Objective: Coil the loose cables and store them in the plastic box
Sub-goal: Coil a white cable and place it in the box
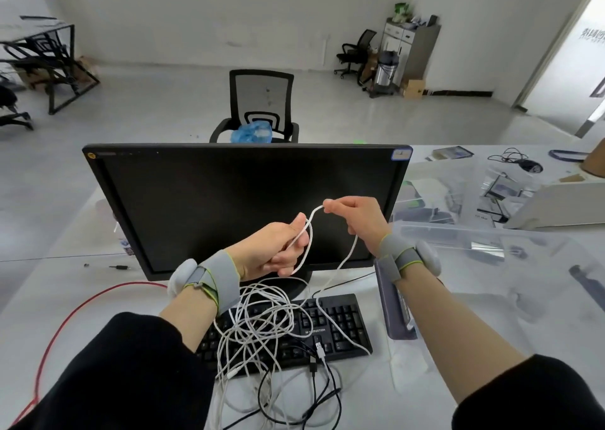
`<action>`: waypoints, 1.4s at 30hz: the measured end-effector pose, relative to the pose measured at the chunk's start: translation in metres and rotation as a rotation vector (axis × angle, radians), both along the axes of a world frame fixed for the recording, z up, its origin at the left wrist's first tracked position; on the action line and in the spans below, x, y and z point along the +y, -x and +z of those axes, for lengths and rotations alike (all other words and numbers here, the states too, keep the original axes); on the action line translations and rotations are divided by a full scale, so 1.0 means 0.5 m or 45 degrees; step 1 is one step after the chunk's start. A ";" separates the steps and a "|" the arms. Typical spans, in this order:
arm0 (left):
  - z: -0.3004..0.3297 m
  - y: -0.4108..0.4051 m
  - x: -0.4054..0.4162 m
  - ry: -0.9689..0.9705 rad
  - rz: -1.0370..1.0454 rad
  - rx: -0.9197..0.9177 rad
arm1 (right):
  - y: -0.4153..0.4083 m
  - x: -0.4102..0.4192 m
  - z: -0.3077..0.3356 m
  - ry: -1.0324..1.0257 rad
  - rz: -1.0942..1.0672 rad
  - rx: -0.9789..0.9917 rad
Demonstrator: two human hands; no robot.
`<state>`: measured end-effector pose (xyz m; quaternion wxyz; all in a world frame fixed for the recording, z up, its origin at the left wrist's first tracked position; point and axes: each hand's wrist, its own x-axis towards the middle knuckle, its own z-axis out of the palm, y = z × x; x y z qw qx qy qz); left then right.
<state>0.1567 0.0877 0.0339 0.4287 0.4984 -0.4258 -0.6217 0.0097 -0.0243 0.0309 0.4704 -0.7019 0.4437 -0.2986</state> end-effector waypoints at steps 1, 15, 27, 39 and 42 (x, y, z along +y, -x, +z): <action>0.008 -0.002 0.002 0.001 -0.006 0.161 | -0.004 0.003 -0.005 0.000 -0.022 -0.028; -0.037 -0.054 -0.043 0.019 0.285 -0.906 | -0.082 0.064 0.029 0.138 0.740 0.730; 0.013 -0.054 -0.006 -0.049 0.045 0.121 | 0.001 -0.038 0.002 -0.132 0.055 0.055; -0.035 -0.063 -0.057 0.044 0.396 -0.912 | -0.061 0.036 0.045 -0.208 0.689 0.614; -0.044 -0.055 -0.038 -0.133 -0.123 -1.050 | -0.040 0.000 0.062 -0.018 0.554 0.582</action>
